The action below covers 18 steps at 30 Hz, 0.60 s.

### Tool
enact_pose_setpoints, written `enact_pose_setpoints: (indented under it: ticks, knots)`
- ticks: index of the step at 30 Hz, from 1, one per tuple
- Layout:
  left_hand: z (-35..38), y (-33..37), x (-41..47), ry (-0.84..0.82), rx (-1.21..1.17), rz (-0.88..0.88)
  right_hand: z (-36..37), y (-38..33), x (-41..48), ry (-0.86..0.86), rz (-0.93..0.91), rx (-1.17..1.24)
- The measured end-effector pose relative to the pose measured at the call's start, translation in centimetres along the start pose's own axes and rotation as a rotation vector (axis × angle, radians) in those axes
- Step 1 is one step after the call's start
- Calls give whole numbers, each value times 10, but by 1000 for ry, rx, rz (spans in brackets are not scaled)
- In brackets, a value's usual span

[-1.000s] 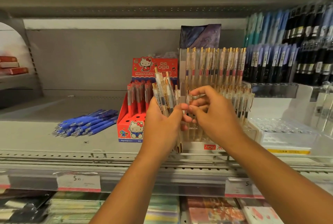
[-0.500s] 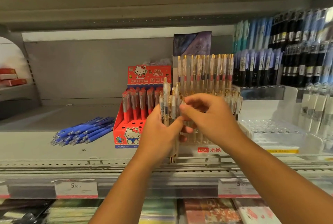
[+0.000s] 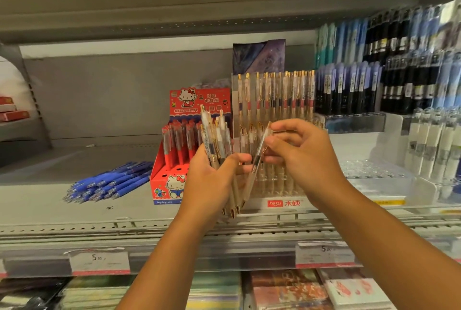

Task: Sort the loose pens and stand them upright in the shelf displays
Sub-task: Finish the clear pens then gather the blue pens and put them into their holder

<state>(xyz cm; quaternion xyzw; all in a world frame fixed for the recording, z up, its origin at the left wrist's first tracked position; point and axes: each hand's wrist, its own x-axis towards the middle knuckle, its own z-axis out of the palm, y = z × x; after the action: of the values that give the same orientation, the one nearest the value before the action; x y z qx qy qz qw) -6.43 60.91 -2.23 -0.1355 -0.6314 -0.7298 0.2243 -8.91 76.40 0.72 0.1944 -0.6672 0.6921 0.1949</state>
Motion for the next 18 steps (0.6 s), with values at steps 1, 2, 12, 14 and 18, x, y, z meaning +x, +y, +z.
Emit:
enact_pose_setpoints:
  ticks: [1, 2, 12, 14, 18]
  knots:
    - [0, -1, 0, 6, -19, -3, -2, -2, 2, 6, -6, 10]
    - [0, -1, 0, 13, -34, -2, -5, -4, 4, 15, -16, 20]
    - [-5, -6, 1, 19, 131, 48, -17, -10, 24, 122, -110, 56]
    - [-6, -6, 2, 19, 117, 36, -13, -6, 26, 125, -122, 46]
    - [-6, -6, 4, 24, 98, 34, -5, 2, 27, 96, -155, 7]
